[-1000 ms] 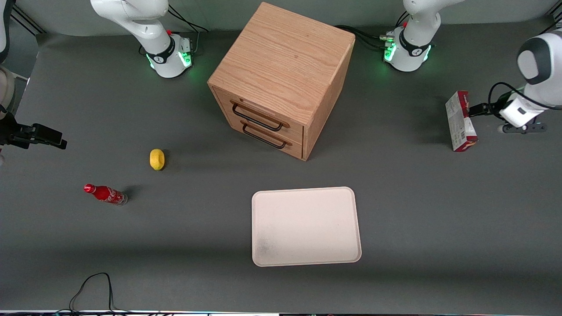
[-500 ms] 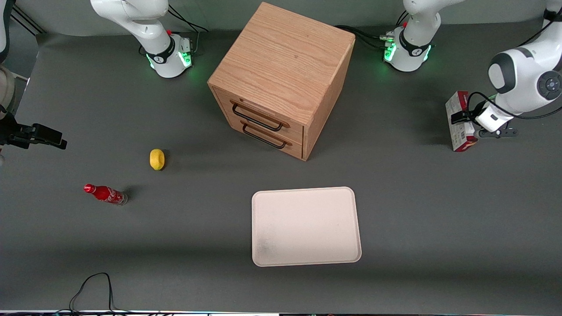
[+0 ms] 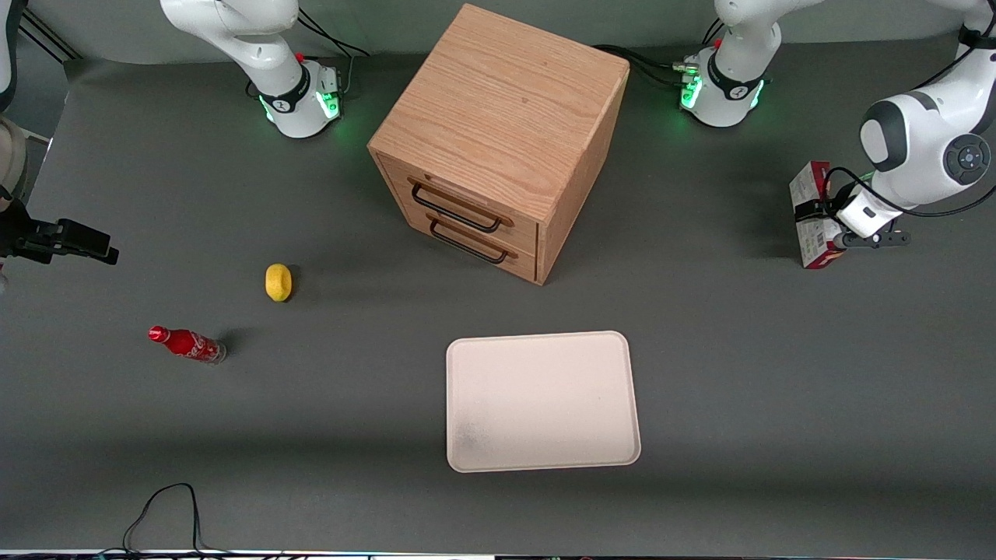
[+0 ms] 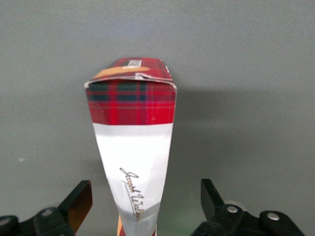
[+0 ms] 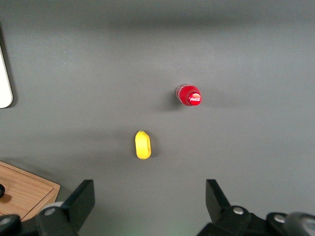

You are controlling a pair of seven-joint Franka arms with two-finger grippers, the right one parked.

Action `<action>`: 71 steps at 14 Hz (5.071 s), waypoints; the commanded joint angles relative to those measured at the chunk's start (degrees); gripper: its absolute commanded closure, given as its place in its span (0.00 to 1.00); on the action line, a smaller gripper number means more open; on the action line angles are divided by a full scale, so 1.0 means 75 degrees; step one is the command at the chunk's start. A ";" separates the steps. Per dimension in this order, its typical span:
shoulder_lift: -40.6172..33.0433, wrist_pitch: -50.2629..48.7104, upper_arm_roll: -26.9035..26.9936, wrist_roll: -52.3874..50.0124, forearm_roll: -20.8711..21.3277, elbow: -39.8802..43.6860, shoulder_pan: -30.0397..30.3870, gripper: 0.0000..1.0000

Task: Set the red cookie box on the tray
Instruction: 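Close the left gripper on the cookie box, then lift the cookie box and carry it toward the white tray, then lower the cookie box onto the tray's rim area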

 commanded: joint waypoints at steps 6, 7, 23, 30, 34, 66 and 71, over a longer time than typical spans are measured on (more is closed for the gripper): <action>-0.0128 -0.0128 0.0043 -0.0020 0.0143 -0.0088 0.0067 1.00; -0.0151 -0.0140 0.0043 0.0003 0.0143 -0.0088 0.0067 1.00; -0.0620 -0.6639 -0.0472 0.0039 0.0284 0.5345 -0.0097 1.00; 0.0551 -0.8659 -0.0531 0.0003 0.0249 0.8348 -0.0414 1.00; 0.0727 -0.8543 -0.0555 -0.0929 0.0120 0.8397 -0.1114 1.00; 0.7442 -0.3797 -0.1070 -0.6149 -0.0759 1.2756 -0.4996 1.00; 0.7489 -0.3621 -0.1059 -0.6161 -0.0759 1.2604 -0.4984 0.01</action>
